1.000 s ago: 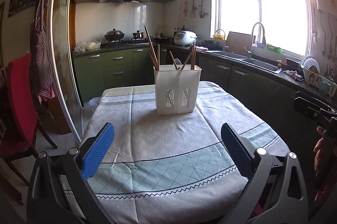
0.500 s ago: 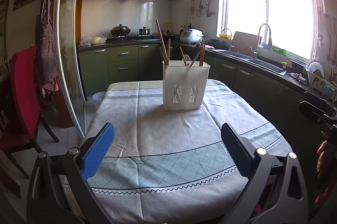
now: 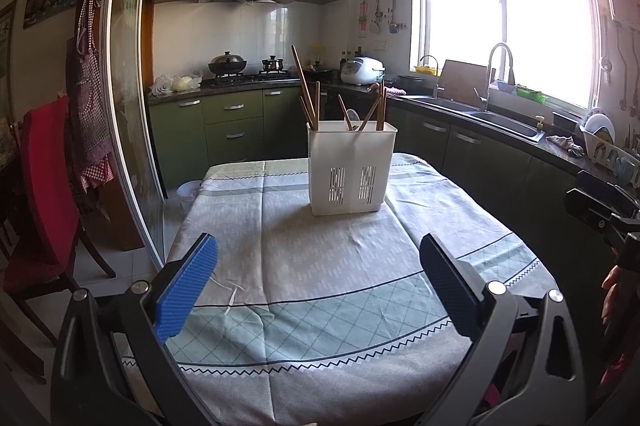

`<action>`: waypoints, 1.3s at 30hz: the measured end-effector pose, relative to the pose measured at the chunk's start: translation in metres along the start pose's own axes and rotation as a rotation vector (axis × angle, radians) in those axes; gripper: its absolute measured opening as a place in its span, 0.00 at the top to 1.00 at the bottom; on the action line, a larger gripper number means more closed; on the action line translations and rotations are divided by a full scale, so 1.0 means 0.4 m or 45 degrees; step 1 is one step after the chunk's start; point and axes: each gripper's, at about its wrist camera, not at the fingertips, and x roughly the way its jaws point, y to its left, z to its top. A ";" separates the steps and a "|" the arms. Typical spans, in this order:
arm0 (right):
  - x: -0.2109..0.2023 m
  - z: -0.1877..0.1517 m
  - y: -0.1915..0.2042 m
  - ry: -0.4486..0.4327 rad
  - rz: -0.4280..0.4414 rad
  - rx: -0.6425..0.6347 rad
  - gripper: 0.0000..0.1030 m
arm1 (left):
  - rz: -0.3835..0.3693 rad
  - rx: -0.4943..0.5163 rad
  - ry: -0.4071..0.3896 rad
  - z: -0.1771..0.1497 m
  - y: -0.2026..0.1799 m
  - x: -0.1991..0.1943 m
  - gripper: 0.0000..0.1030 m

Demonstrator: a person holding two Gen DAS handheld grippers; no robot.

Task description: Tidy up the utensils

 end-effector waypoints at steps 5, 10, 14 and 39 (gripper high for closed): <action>-0.009 0.004 -0.002 -0.014 -0.013 -0.008 0.04 | -0.001 -0.011 0.011 -0.002 0.004 0.004 0.07; -0.012 0.004 0.003 -0.018 -0.018 -0.015 0.04 | -0.002 -0.020 0.009 -0.002 0.009 0.001 0.07; -0.013 0.005 0.007 -0.020 -0.017 -0.019 0.04 | 0.002 -0.016 0.007 -0.003 0.010 0.000 0.07; -0.008 0.001 0.011 -0.010 -0.003 -0.013 0.04 | -0.004 -0.020 0.014 -0.009 0.007 0.002 0.07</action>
